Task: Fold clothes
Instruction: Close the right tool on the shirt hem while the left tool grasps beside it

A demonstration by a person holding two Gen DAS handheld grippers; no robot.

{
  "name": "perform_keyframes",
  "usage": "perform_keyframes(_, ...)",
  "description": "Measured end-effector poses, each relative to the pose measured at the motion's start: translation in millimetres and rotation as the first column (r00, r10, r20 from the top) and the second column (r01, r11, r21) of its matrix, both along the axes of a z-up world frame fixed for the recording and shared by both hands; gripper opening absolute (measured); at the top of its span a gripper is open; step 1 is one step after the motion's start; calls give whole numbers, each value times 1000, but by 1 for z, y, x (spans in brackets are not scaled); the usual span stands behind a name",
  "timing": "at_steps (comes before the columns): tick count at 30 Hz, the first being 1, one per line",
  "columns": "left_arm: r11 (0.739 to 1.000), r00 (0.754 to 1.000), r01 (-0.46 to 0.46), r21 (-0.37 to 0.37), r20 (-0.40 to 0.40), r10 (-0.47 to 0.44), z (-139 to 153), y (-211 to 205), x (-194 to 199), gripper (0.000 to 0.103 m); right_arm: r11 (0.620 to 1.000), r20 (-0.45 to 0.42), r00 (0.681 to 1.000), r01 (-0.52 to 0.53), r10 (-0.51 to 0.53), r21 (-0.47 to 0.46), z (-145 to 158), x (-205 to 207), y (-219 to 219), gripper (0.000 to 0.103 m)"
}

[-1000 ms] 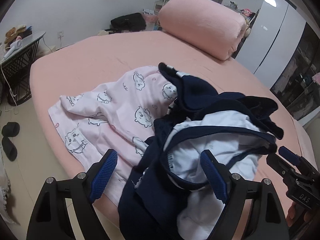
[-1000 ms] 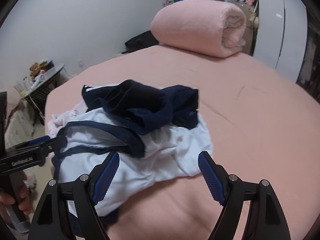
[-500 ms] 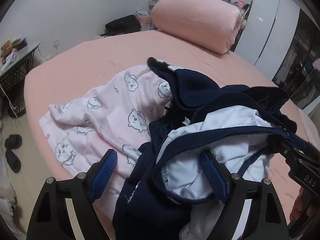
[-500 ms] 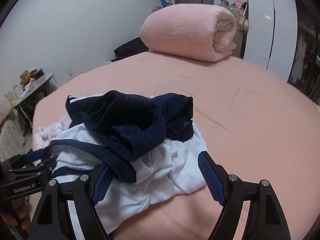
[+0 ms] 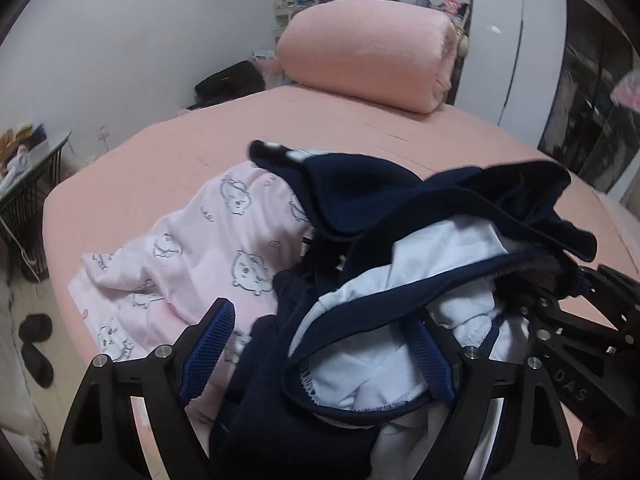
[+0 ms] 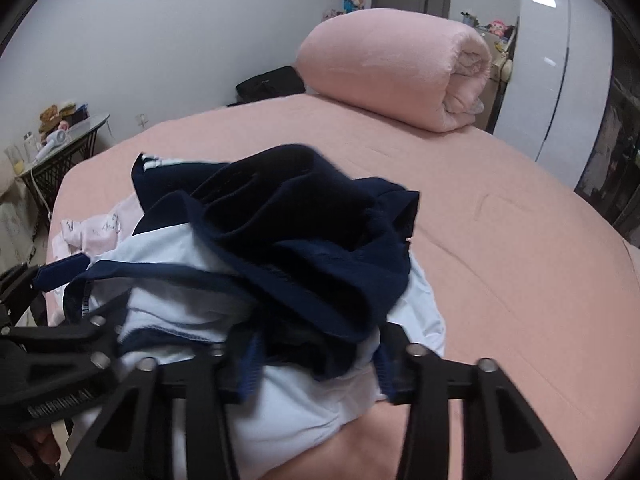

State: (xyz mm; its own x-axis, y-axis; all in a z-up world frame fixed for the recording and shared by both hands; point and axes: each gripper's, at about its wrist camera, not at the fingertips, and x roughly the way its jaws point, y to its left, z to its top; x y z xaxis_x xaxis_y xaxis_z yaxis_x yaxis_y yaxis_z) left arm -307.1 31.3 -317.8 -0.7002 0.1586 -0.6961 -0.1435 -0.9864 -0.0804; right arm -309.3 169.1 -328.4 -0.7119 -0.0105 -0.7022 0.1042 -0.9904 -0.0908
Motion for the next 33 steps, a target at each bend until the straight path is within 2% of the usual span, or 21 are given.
perform_keyframes(2, 1000, 1000, 8, 13, 16, -8, -3, 2, -3, 85, 1000, 9, 1000, 0, 0, -14, -3, -1, 0, 38)
perform_keyframes(6, 996, 998, -17, 86, 61, 12, -10, -4, -9, 85, 990, 43, 999, 28, -22, -139, -10, -5, 16, 38)
perform_keyframes(11, 998, 998, -28, 63, 61, 24, -12, 1, -11, 86, 984, 71, 997, 30, -18, -178, -16, -9, 23, 38)
perform_keyframes(16, 995, 996, -58, 78, 66, 53, -10, 0, -11, 85, 971, 83, 996, 60, -42, -231, -18, -10, 31, 38)
perform_keyframes(17, 995, 996, -69, 69, 58, 65, -10, -1, -10, 83, 967, 80, 995, 70, -52, -243, -18, -8, 34, 38)
perform_keyframes(18, 995, 996, -82, 50, 43, 80, -9, -1, -8, 75, 963, 77, 995, 80, -62, -256, -18, -7, 37, 38)
perform_keyframes(19, 995, 995, -94, 32, 31, 93, -7, -1, -7, 72, 959, 75, 995, 90, -72, -268, -17, -5, 40, 38)
perform_keyframes(22, 993, 993, -121, -4, 20, 121, -1, -3, -3, 65, 960, 32, 985, 175, -172, -221, -12, 0, 51, 38)
perform_keyframes(25, 982, 983, -182, -46, 10, 182, 4, -10, -1, 65, 936, 30, 953, 303, -302, -177, -9, 0, 71, 38)
perform_keyframes(27, 980, 979, -199, -31, 26, 200, 3, -19, -1, 65, 905, 74, 933, 359, -351, -227, -11, -2, 90, 38)
perform_keyframes(30, 978, 978, -205, -28, 35, 206, 2, -24, 1, 65, 884, 114, 931, 365, -347, -291, -13, -3, 103, 38)
perform_keyframes(33, 979, 979, -201, -41, 26, 202, 3, -23, 5, 60, 923, 58, 946, 324, -319, -209, -11, 6, 91, 38)
